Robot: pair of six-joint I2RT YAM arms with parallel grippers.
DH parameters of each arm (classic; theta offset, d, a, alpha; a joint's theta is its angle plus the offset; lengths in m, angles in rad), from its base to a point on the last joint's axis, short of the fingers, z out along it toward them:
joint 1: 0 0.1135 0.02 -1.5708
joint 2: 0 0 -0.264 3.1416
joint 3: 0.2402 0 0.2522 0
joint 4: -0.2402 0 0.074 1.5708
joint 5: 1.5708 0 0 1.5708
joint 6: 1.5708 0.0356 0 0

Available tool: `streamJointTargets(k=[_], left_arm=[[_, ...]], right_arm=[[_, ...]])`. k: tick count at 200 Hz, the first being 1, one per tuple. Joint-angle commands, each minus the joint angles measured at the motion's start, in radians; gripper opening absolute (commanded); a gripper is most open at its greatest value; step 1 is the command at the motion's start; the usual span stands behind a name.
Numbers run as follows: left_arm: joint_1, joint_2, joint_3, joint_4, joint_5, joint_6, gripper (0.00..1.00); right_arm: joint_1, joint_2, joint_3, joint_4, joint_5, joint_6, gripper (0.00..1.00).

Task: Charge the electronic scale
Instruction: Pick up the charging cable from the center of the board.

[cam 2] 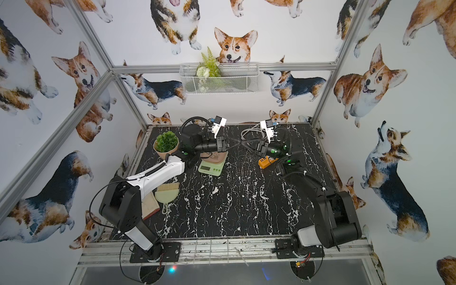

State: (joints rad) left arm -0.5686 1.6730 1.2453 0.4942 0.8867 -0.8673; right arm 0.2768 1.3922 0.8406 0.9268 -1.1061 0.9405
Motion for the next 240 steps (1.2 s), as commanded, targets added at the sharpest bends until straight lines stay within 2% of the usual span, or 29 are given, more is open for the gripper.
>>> streamJointTargets(k=[1, 16, 55, 133, 169, 205, 240], left_arm=[[0.001, -0.007, 0.005, 0.033, -0.008, -0.010, 0.03], [0.001, -0.007, 0.000, 0.039, -0.013, -0.013, 0.03], [0.002, -0.007, -0.003, 0.058, -0.001, -0.025, 0.03], [0.001, -0.007, -0.004, 0.080, 0.008, -0.041, 0.02], [0.001, -0.007, -0.002, 0.110, 0.008, -0.063, 0.03], [0.001, -0.007, -0.013, 0.122, 0.005, -0.070, 0.02], [-0.001, -0.007, -0.012, 0.124, 0.008, -0.072, 0.02]], right_arm=[[0.004, -0.017, 0.003, -0.081, -0.005, -0.068, 0.32], [0.004, -0.012, 0.003, -0.077, -0.011, -0.061, 0.32], [-0.009, -0.008, -0.009, -0.054, 0.020, -0.049, 0.41], [-0.054, -0.059, -0.020, -0.141, 0.045, -0.114, 0.44], [-0.042, -0.021, -0.021, -0.059, 0.036, -0.059, 0.43], [-0.029, 0.018, -0.012, 0.046, 0.026, 0.017, 0.35], [-0.022, 0.022, -0.005, 0.054, 0.032, 0.020, 0.32]])
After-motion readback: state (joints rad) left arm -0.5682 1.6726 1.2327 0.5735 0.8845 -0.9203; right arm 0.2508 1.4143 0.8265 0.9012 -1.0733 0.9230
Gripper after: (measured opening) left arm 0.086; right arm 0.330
